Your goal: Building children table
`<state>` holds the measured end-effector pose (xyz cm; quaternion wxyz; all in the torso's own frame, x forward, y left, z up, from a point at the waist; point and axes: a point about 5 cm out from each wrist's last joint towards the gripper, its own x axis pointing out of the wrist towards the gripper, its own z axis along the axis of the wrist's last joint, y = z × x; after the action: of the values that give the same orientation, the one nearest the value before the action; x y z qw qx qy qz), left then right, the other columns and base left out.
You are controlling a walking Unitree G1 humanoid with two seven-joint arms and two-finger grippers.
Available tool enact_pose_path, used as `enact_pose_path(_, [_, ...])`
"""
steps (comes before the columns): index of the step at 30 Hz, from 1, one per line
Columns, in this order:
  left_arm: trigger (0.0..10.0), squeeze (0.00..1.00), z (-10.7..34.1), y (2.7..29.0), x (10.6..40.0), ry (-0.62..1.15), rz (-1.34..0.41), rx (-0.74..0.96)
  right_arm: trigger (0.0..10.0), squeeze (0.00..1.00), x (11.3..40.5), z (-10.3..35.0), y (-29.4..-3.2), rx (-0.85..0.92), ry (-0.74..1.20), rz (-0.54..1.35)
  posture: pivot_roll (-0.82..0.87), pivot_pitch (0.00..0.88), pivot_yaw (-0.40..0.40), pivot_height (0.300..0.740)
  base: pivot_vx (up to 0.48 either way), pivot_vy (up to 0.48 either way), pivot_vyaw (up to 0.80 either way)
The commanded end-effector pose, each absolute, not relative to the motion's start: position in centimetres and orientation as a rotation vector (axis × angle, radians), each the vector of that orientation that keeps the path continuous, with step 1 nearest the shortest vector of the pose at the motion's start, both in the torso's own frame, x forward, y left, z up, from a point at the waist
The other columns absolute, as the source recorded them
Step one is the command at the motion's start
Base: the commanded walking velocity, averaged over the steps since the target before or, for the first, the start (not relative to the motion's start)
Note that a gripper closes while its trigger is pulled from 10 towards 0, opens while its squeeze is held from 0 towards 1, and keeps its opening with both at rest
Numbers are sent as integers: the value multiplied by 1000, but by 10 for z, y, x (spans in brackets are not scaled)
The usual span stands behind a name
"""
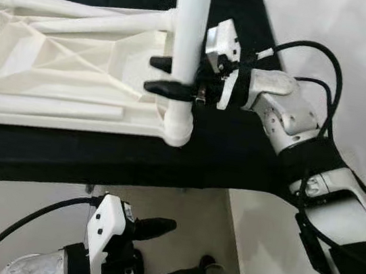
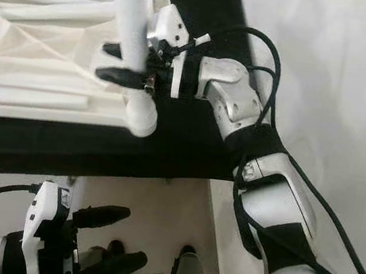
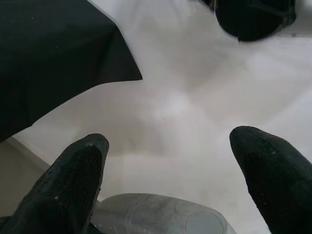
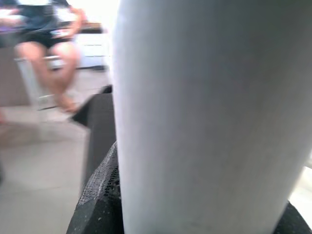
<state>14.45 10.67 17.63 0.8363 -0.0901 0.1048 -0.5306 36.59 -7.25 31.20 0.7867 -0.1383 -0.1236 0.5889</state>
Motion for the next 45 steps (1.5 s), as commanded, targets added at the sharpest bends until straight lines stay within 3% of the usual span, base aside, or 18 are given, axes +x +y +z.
enact_pose_path(1, [10000, 0, 171, 107, 143, 250, -1125, -192, 10000, 0, 377, 270, -90, -318, -58, 1090, -17, 344, 25, 740, 0, 0, 0])
enact_pose_path(25, [10000, 0, 166, 107, 151, 238, -1121, -185, 10000, 0, 353, 231, -76, -73, 25, 491, -32, 317, 20, 740, 0, 0, 0])
enact_pose_path(34, [10000, 0, 165, 108, 152, 238, -1118, -183, 10000, 0, 350, 229, -77, -39, 21, 416, -30, 310, 19, 740, 0, 0, 0])
enact_pose_path(39, [10000, 0, 164, 109, 153, 238, -1116, -180, 10000, 0, 335, 217, -70, -12, 34, 347, -26, 307, 22, 740, 0, 0, 0])
enact_pose_path(45, [10000, 0, 163, 111, 154, 242, -1117, -178, 10000, 0, 315, 212, -48, 62, -5, 392, -26, 298, 27, 740, 0, 0, 0])
